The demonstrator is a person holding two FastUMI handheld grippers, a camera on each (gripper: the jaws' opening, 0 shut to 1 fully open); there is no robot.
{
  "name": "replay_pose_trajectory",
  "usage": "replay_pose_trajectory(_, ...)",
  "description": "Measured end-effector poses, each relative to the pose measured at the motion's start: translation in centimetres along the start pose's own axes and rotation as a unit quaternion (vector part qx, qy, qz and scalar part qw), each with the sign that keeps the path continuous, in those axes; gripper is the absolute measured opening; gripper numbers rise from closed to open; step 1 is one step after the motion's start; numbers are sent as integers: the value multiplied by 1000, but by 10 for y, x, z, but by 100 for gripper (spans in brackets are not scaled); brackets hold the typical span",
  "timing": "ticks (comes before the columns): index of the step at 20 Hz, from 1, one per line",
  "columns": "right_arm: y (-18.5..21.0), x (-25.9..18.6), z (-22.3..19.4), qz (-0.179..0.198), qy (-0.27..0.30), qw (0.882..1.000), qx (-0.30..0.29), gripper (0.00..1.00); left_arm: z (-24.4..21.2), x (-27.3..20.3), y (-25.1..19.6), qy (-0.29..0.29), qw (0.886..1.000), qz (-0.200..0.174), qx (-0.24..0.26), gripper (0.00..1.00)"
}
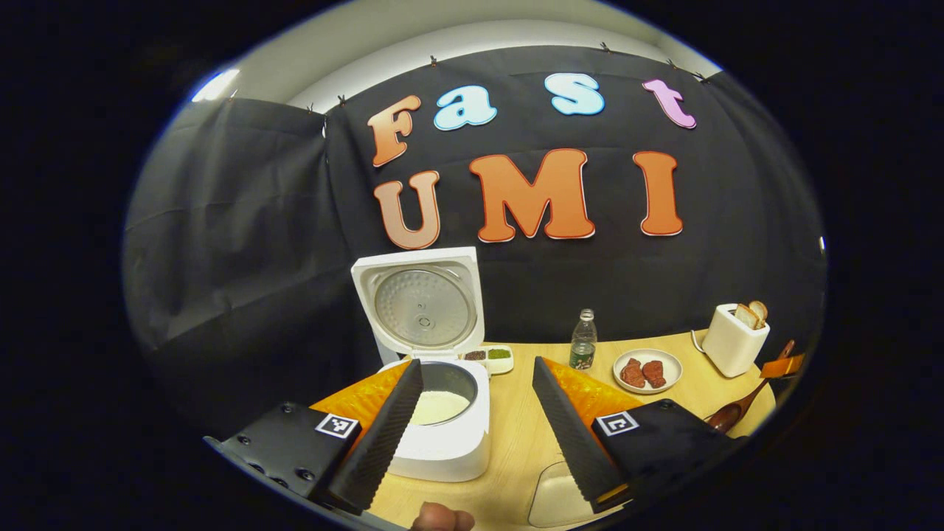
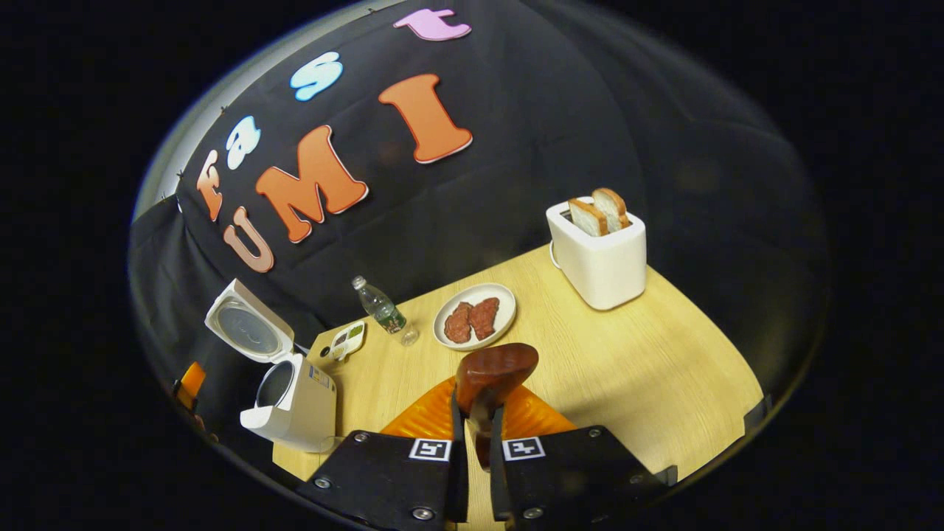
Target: Close the left gripper, press the button to open the rice cooker; take a wooden spoon from the chopstick holder with the right hand, scoop a spoonful of rice and pour it into the rice cooker, then put the wooden spoon back into the chopstick holder.
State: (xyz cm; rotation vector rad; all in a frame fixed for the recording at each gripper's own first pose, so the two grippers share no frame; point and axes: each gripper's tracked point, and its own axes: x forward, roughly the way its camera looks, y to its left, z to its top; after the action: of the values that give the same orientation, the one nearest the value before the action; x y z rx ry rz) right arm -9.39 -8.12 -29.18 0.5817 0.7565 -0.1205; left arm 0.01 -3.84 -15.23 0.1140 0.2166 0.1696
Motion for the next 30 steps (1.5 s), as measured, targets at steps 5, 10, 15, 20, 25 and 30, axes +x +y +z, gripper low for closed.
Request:
replay_pose_trajectory(5, 83, -18, -1, 71, 1, 997, -3, 12, -2, 3, 35, -3, 1000, 7, -15, 100)
replay_pose_trajectory(10, 131, -11, -50, 90, 32, 994, -51, 11, -17, 7, 73, 15, 999, 22, -29, 100)
replay_pose_trajectory(15, 137, 17, -106, 60, 79, 990, -102, 11, -31, 8, 100, 30, 999, 31, -27, 100)
replay_pose_trajectory(20, 126, 35, -127, 14, 76, 985, -155, 11, -45, 8, 122, 49, 998, 39, -19, 96)
replay_pose_trajectory(25, 118, 44, -141, -29, 60, 971, -227, 11, -62, 14, 140, 72, 996, 46, -28, 96)
replay_pose_trajectory(30, 129, 44, -149, -42, 35, 958, -282, 11, -61, 20, 148, 81, 995, 41, -42, 100)
